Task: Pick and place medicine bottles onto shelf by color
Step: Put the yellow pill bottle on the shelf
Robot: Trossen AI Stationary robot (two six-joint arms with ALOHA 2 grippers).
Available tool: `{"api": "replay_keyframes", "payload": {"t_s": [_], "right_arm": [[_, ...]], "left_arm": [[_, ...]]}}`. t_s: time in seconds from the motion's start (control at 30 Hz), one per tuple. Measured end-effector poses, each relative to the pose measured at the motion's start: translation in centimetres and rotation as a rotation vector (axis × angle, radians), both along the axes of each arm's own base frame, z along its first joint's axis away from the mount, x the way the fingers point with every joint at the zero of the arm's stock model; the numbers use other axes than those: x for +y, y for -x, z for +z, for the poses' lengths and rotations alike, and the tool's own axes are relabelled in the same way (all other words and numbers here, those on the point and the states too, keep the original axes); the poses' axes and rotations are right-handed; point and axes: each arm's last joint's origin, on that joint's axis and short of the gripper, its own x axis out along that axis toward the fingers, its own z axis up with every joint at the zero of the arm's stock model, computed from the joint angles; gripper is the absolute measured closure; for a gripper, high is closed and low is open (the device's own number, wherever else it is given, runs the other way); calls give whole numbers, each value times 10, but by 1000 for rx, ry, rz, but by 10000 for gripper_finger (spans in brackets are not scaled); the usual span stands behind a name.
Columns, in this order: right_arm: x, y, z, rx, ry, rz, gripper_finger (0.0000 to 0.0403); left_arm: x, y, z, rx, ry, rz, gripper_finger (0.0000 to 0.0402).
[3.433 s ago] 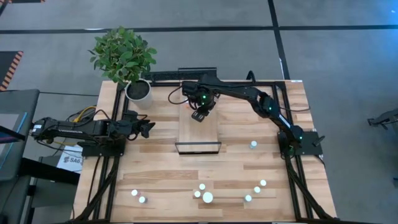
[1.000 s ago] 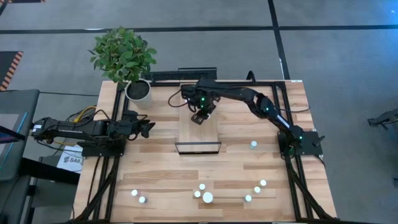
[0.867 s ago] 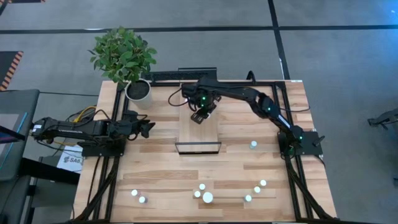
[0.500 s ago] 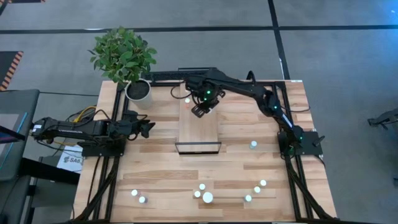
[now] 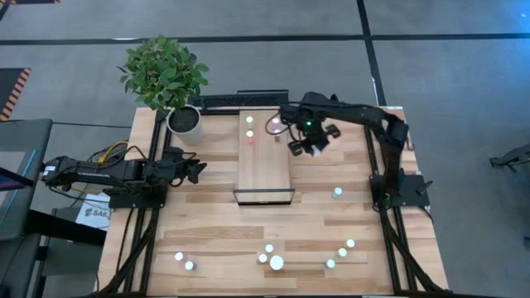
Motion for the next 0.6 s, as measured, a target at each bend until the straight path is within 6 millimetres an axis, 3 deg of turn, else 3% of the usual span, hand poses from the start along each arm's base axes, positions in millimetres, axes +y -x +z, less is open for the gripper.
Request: {"api": "replay_keyframes", "payload": {"t_s": [0.13, 0.37, 0.6], "right_arm": [[-5, 23, -24, 54, -141, -123, 267], [-19, 56, -71, -44, -454, -257, 272], [-31, 81, -97, -61, -508, -380, 267]], "left_arm": [[0, 0, 0, 0, 0, 0, 189], [0, 0, 0, 0, 0, 0, 189], [0, 0, 0, 1, 0, 0, 189]]}}
